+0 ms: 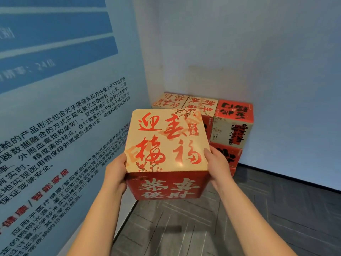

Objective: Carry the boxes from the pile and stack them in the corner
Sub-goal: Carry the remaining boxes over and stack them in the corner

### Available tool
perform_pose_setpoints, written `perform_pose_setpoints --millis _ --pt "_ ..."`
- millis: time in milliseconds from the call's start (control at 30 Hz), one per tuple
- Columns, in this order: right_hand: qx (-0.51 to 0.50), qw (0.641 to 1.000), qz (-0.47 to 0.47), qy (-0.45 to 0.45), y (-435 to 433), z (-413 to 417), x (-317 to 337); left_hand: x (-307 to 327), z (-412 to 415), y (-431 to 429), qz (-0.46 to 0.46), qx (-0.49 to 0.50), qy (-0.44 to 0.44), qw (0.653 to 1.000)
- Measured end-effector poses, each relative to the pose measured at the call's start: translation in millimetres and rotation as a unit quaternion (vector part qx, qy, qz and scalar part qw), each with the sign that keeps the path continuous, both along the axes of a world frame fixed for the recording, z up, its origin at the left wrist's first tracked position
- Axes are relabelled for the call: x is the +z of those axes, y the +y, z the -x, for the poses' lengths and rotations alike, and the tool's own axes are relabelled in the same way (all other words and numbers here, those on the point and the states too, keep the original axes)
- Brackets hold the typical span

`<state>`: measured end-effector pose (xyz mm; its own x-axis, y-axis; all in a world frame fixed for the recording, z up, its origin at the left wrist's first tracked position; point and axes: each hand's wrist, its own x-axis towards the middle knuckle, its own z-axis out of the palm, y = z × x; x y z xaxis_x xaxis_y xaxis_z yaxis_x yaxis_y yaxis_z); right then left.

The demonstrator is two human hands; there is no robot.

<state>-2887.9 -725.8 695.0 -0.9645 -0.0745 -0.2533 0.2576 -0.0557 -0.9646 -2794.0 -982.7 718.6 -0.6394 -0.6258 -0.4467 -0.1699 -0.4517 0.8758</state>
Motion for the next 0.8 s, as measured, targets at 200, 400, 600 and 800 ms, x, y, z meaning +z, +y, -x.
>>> perform_pose_setpoints --millis 200,400,600,800 --pt "-0.018 0.999 -0.033 0.007 -51 104 -6 -14 111 -53 0.002 -0.046 0.015 0.999" --pt "-0.043 0.997 -0.070 0.005 -107 213 0 -8 236 -118 0.015 -0.110 0.032 0.993" --pt "-0.059 0.993 -0.097 -0.014 -134 306 7 8 336 -161 0.026 -0.151 0.051 0.987" --pt "-0.058 0.997 -0.026 -0.039 -149 393 14 6 425 -183 0.019 -0.163 0.044 0.985"
